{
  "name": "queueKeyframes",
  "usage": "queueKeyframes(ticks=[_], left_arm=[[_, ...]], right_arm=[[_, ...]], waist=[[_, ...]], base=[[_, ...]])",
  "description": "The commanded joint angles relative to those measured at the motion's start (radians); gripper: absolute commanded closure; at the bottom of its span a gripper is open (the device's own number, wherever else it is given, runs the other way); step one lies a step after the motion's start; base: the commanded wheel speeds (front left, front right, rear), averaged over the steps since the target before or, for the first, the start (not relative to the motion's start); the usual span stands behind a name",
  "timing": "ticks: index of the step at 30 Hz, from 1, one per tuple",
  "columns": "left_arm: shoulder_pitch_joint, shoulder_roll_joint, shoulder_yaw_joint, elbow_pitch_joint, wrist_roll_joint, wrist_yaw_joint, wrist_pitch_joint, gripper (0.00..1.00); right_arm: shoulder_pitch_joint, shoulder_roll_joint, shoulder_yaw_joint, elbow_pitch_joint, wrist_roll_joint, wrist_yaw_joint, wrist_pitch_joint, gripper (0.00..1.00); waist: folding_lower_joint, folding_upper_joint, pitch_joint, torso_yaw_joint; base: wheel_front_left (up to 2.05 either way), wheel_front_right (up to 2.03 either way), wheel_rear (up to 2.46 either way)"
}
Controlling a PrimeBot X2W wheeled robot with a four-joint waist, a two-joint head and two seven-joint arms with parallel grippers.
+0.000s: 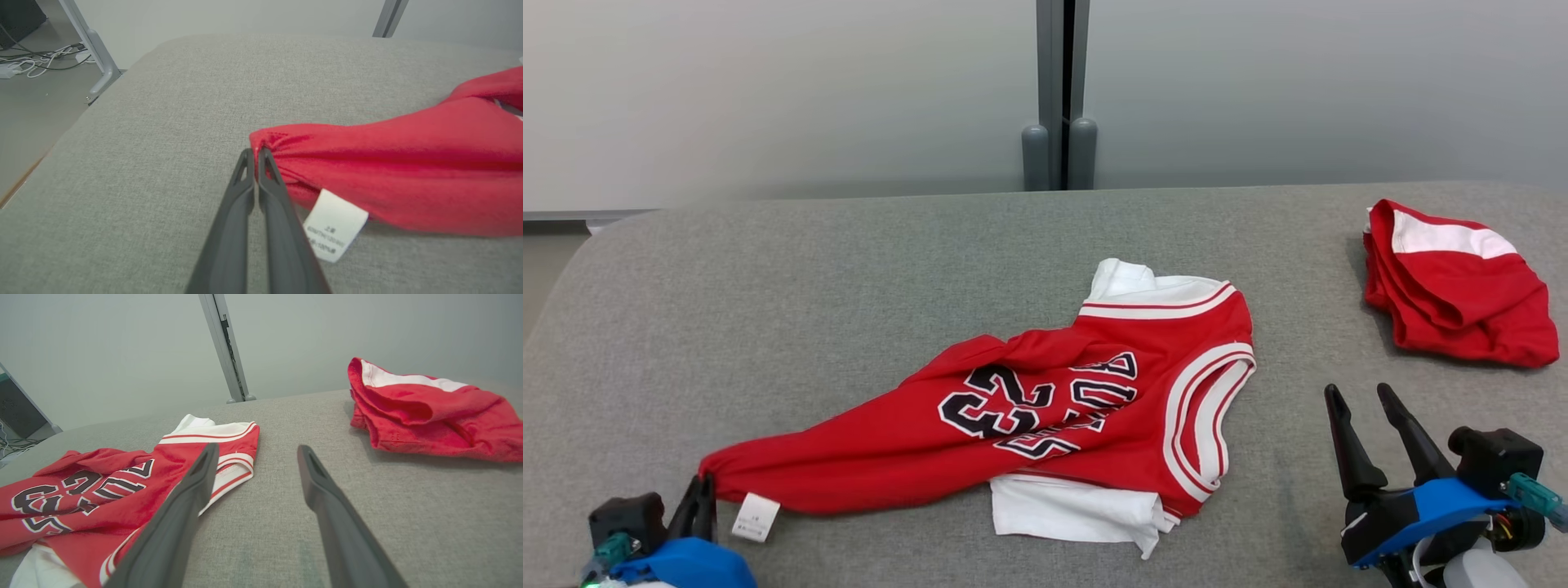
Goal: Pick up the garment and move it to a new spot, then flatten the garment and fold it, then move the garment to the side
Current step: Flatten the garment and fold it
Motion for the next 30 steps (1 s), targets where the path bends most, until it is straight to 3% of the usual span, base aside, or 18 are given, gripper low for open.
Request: queueKeyframes(ticks=[1,2,6,9,13,16,17,21,27,30], left_arm=[[-0.023,-0.018,-0.008,0.060,0.004,-0.015,-0.016,0.40],[-0.028,-0.032,-0.012,0.096,-0.003,-0.025,-0.019,0.00],[-0.055,-0.066,-0.012,0.195,-0.020,-0.061,-0.038,0.00],[-0.059,-0.076,-0.001,0.194,-0.016,-0.054,-0.057,0.00],[-0.049,-0.053,0.037,0.087,0.012,-0.020,-0.074,0.00],[-0.019,-0.070,0.063,-0.075,0.057,0.034,-0.076,0.00],[-0.019,-0.070,0.063,-0.075,0.057,0.034,-0.076,0.00],[0.075,-0.109,0.089,-0.299,0.121,0.084,-0.077,0.00],[0.128,-0.148,0.064,-0.351,0.137,0.072,-0.077,0.00],[0.120,-0.153,0.057,-0.344,0.140,0.065,-0.077,0.00]], right_arm=[[-0.013,-0.007,0.004,0.008,0.006,0.000,-0.003,0.00],[-0.014,-0.007,0.006,0.010,0.006,0.000,-0.003,0.00],[-0.010,-0.005,0.011,0.022,0.009,0.000,-0.003,0.00],[0.005,-0.006,0.005,0.024,0.010,0.000,-0.003,0.00],[0.022,-0.002,-0.001,0.018,0.005,0.000,-0.003,0.00],[0.033,0.003,-0.004,0.014,0.001,0.000,-0.003,0.00],[0.033,0.003,-0.004,0.014,0.001,0.000,-0.003,0.00],[0.041,0.009,0.006,0.015,0.001,0.000,-0.003,0.00],[0.047,-0.003,0.071,0.046,0.027,0.000,0.012,0.00],[0.047,-0.020,0.178,0.087,0.080,0.000,0.128,0.00]], waist=[[0.0000,0.0001,-0.002,-0.006],[0.0000,0.0001,-0.004,-0.009],[0.0000,0.0001,-0.022,-0.018],[0.0000,0.0001,-0.038,-0.018],[0.0000,0.0001,-0.062,-0.014],[0.0000,0.0001,-0.073,-0.012],[0.0000,0.0001,-0.073,-0.012],[0.0000,0.0001,-0.080,-0.018],[0.0000,0.0001,-0.082,-0.011],[0.0000,0.0001,-0.081,0.001]], base=[[0.00,0.00,0.00],[0.00,0.00,0.00],[0.00,0.00,0.00],[0.00,0.00,0.00],[0.00,0.00,0.00],[0.00,0.00,0.00],[0.00,0.00,0.00],[0.00,0.00,0.00],[0.00,0.00,0.00],[0.00,0.00,0.00]])
